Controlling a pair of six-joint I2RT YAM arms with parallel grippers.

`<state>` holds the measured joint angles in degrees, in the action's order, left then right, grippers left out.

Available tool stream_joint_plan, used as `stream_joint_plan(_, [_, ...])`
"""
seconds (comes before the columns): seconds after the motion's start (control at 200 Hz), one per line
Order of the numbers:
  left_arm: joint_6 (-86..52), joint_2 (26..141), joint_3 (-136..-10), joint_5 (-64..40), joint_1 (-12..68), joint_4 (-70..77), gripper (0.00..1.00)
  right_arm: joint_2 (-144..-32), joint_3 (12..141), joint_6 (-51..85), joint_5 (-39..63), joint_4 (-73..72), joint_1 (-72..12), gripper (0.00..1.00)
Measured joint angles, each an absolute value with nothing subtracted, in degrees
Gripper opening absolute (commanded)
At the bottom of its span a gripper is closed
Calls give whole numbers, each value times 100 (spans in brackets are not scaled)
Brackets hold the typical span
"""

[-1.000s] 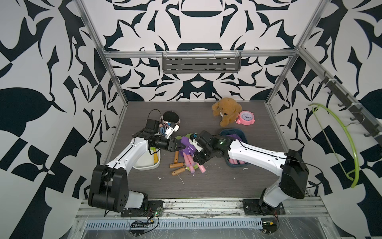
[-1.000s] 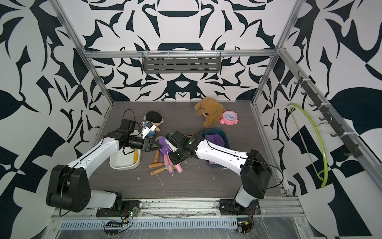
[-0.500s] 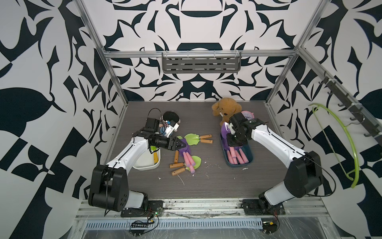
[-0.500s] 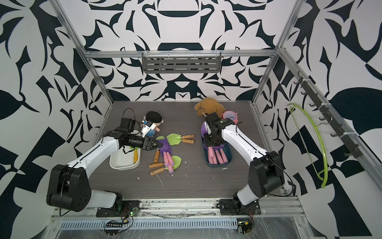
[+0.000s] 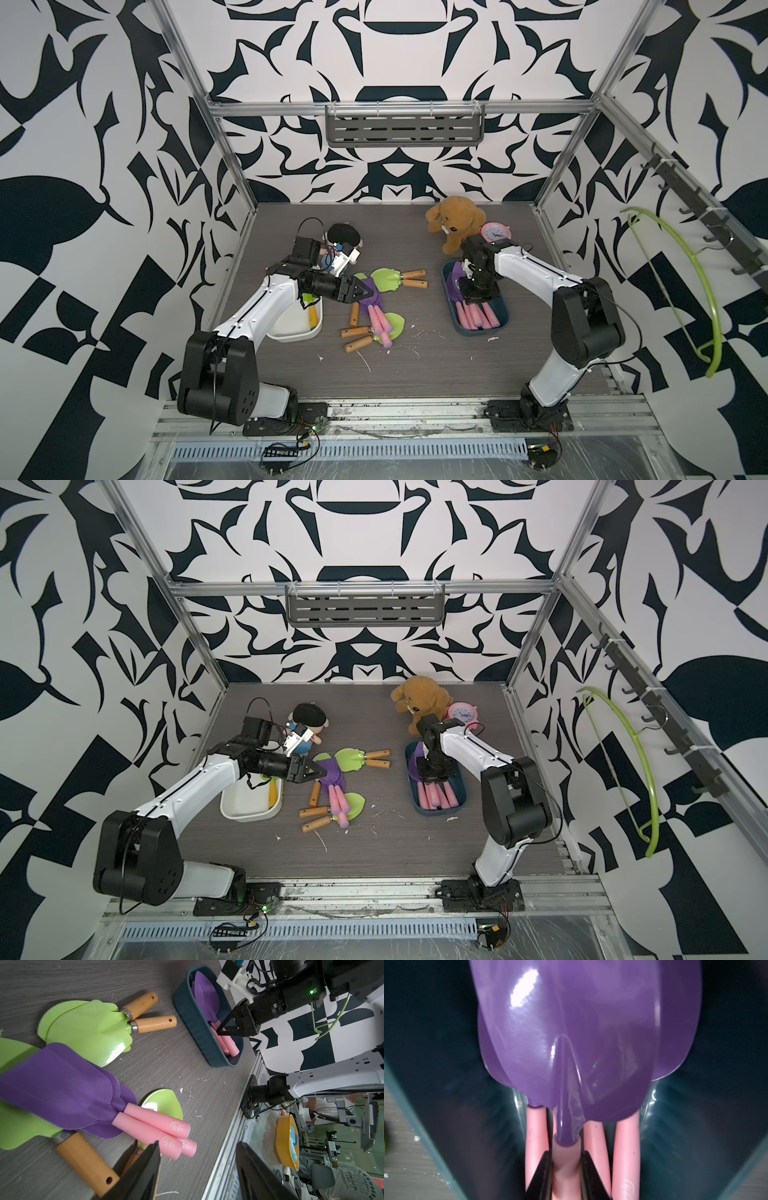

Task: Sort the small shovels by color and place them into the storage box
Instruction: Place the shovel in the storage box.

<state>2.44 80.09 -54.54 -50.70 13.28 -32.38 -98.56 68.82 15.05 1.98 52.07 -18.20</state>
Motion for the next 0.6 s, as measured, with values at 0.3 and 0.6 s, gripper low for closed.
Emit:
stream_joint_plan(0.3, [287, 8009, -5454, -5035, 1328, -3242, 64, -9907, 6761, 1507, 226, 4882, -1721, 35])
stream_joint_plan(0.6, [301, 8009, -5454, -5033, 1326, -3245, 64, -9907, 6761, 1505, 165, 4834, -1695, 32])
